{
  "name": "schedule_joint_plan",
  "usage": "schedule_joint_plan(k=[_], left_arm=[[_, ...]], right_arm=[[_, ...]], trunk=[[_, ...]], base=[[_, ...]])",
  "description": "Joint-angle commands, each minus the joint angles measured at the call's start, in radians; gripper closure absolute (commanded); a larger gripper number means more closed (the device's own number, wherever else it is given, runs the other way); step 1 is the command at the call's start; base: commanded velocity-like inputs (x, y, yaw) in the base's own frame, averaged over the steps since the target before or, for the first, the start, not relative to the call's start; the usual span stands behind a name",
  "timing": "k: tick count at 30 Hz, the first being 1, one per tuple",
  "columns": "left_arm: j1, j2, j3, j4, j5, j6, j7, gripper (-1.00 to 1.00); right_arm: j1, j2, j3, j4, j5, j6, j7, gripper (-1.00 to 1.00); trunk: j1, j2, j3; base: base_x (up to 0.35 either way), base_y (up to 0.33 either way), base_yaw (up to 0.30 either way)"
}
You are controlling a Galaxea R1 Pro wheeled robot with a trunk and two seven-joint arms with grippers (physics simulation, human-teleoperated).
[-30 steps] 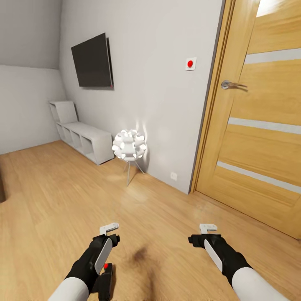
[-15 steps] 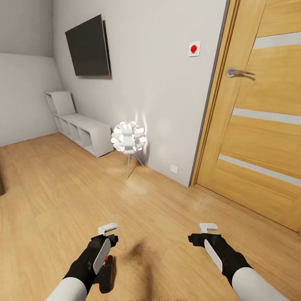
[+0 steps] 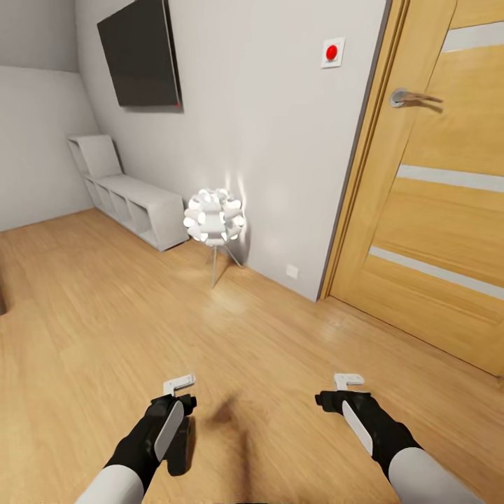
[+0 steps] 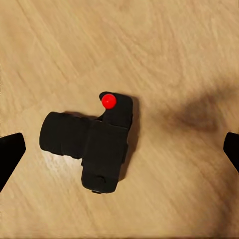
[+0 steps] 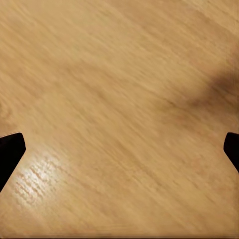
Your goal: Attach the digital camera to the camera tripod in the bedroom.
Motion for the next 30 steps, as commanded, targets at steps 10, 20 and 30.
schedule_joint_plan(k=[10,20,30], left_arm=[[0.0,0.0,0.001,0.017,0.006,0.0,0.006,-1.0],[0.0,0.01,-0.001,0.028,0.007,-0.054,0.001,-1.0],[0.0,0.013,-0.005,0.039,0.006,-0.063,0.0,-1.0]], right_arm=[[0.0,-0.004,0.011,-0.002,-0.009,0.003,0.027,-1.0],[0.0,-0.004,0.011,-0.002,-0.008,0.003,0.031,-1.0],[0.0,-0.005,0.011,-0.002,-0.009,-0.007,0.033,-1.0]], trunk=[[0.004,-0.003,-0.04],[0.009,-0.005,-0.078],[0.013,-0.007,-0.117]], base=[[0.0,0.0,0.0],[0.0,0.0,0.0],[0.0,0.0,0.0]])
